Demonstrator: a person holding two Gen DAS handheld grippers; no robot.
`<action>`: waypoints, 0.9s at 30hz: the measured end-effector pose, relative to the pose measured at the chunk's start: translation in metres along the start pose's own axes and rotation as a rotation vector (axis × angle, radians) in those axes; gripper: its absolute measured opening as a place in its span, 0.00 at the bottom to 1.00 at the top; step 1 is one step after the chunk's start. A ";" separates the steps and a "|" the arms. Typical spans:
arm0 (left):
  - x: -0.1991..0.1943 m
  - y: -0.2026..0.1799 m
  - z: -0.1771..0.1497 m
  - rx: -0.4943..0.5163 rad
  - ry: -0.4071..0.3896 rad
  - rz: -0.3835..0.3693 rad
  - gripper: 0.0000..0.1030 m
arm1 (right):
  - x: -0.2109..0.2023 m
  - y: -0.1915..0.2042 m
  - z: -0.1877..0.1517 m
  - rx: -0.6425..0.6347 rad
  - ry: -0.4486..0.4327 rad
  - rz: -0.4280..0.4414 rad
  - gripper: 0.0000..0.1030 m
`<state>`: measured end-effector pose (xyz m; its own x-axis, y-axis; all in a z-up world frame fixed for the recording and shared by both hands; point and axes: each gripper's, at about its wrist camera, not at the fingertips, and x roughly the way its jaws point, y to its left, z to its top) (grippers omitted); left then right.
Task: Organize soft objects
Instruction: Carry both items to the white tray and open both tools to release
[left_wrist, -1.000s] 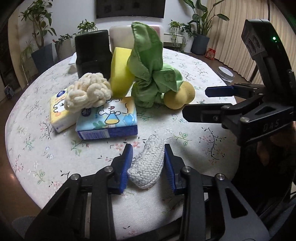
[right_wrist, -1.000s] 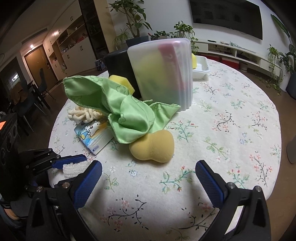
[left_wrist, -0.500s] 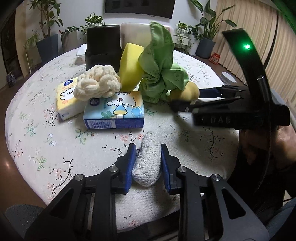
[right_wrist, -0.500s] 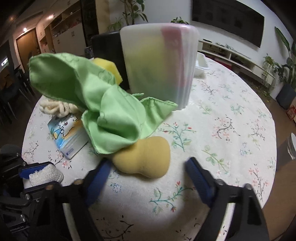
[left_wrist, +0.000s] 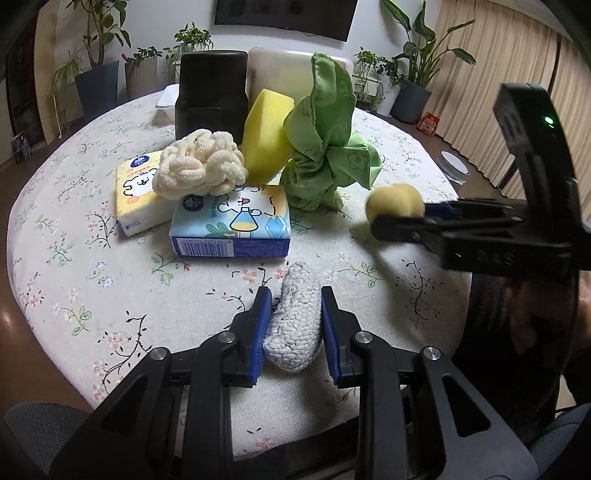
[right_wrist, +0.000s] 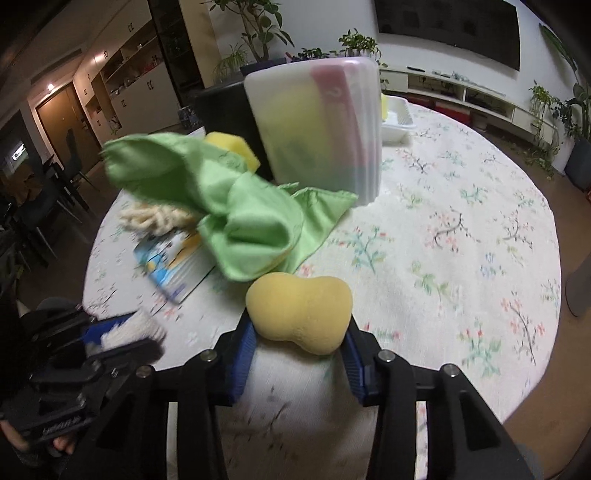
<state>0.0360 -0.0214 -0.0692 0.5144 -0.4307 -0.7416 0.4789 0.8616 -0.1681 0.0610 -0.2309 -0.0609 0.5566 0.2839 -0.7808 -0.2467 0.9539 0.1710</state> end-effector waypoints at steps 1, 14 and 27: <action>-0.002 0.001 -0.001 0.000 -0.001 0.000 0.23 | -0.004 0.001 -0.002 0.000 0.006 0.008 0.45; -0.042 0.033 0.022 -0.054 -0.049 0.049 0.23 | -0.047 -0.004 -0.012 -0.024 0.094 0.088 0.45; -0.067 0.115 0.115 -0.068 -0.122 0.148 0.23 | -0.081 -0.089 0.062 -0.028 0.045 -0.056 0.45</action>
<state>0.1383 0.0756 0.0364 0.6601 -0.3238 -0.6779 0.3444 0.9324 -0.1100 0.0866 -0.3330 0.0246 0.5339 0.2252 -0.8150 -0.2387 0.9648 0.1102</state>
